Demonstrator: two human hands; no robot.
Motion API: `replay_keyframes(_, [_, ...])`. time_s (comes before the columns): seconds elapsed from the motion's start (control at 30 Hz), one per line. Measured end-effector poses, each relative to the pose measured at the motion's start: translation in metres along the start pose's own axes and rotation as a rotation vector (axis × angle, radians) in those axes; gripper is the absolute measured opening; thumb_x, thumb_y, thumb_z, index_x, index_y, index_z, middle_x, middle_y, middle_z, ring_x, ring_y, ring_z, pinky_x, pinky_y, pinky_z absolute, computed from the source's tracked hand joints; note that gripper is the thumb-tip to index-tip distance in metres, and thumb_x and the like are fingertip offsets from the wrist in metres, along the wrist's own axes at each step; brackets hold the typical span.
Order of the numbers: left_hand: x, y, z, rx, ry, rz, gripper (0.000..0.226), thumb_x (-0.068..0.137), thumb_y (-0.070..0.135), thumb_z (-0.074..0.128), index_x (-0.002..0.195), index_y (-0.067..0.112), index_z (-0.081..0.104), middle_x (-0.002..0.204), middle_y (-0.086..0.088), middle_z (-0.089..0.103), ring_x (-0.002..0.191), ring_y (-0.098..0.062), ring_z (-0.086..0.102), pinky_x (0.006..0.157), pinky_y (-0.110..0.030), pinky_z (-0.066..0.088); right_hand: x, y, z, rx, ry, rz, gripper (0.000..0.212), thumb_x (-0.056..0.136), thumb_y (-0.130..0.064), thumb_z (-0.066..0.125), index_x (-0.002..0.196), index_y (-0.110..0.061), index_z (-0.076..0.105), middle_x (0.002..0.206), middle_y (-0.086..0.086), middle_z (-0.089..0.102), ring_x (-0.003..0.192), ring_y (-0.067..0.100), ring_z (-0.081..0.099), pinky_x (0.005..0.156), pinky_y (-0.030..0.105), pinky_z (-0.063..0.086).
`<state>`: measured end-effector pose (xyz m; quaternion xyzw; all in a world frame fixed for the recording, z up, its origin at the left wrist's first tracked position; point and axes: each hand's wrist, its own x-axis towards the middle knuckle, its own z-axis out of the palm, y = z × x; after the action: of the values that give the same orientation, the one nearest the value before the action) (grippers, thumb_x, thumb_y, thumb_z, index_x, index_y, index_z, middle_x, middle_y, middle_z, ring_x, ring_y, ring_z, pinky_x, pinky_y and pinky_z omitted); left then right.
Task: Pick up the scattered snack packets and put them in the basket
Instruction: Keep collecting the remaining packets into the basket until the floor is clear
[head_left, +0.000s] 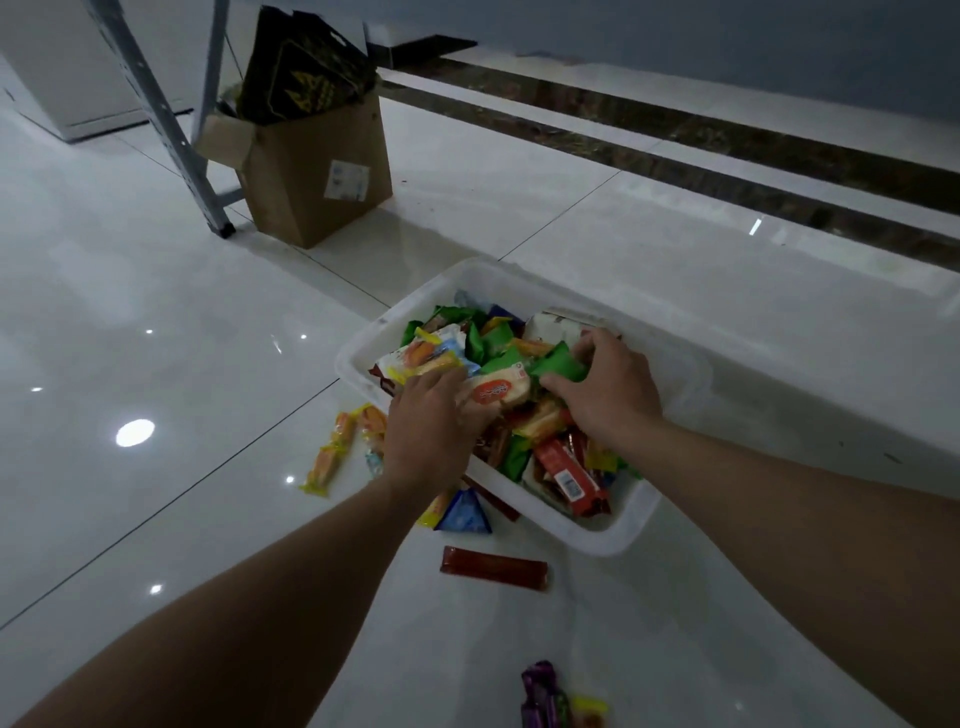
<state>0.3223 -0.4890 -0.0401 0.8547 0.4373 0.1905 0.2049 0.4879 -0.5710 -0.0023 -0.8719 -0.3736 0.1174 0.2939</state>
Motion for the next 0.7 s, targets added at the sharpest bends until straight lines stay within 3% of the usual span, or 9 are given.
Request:
replay_keyframes(0.07, [-0.008, -0.007, -0.011, -0.012, 0.002, -0.011, 0.057, 0.088, 0.053, 0.055, 0.138, 0.025, 0.047, 0.138, 0.001, 0.050, 0.127, -0.019, 0.040, 0.102, -0.039, 0.038, -0.009, 0.000, 0.004, -0.058, 0.002, -0.019, 0.041, 0.079, -0.041, 0.074, 0.107, -0.023, 0.051, 0.111, 0.001, 0.058, 0.094, 0.020, 0.052, 0.079, 0.039, 0.050])
replay_keyframes(0.17, [-0.022, -0.016, -0.032, -0.033, 0.046, -0.043, 0.056, 0.086, 0.053, 0.059, 0.134, 0.024, 0.050, 0.135, 0.002, 0.053, 0.125, -0.018, 0.042, 0.099, -0.037, 0.038, -0.025, -0.009, 0.004, -0.164, 0.039, -0.153, 0.044, 0.084, -0.039, 0.067, 0.118, -0.018, 0.052, 0.120, 0.006, 0.056, 0.111, 0.027, 0.051, 0.092, 0.043, 0.046])
replay_keyframes(0.33, [-0.054, -0.037, -0.068, -0.043, 0.066, -0.133, 0.055, 0.086, 0.045, 0.063, 0.134, 0.023, 0.051, 0.138, 0.001, 0.052, 0.126, -0.021, 0.045, 0.101, -0.039, 0.039, -0.056, -0.044, 0.009, -0.235, 0.015, -0.346, 0.054, 0.091, -0.036, 0.057, 0.138, -0.012, 0.046, 0.146, 0.006, 0.042, 0.135, 0.022, 0.034, 0.112, 0.034, 0.023])
replay_keyframes(0.53, [-0.093, -0.064, -0.103, -0.001, 0.063, -0.193, 0.056, 0.087, 0.045, 0.061, 0.135, 0.020, 0.050, 0.139, -0.001, 0.052, 0.128, -0.021, 0.045, 0.101, -0.035, 0.037, -0.110, -0.094, 0.043, -0.106, -0.120, -0.552, 0.046, 0.089, -0.032, 0.060, 0.129, -0.012, 0.053, 0.134, 0.004, 0.050, 0.124, 0.024, 0.045, 0.099, 0.036, 0.041])
replay_keyframes(0.7, [-0.117, -0.086, -0.106, 0.015, 0.042, -0.241, 0.053, 0.087, 0.044, 0.061, 0.133, 0.019, 0.051, 0.136, -0.002, 0.053, 0.127, -0.022, 0.045, 0.099, -0.034, 0.037, -0.139, -0.089, 0.082, -0.113, -0.251, -0.403, 0.056, 0.088, -0.035, 0.060, 0.139, -0.018, 0.045, 0.141, -0.001, 0.046, 0.130, 0.020, 0.042, 0.105, 0.035, 0.039])
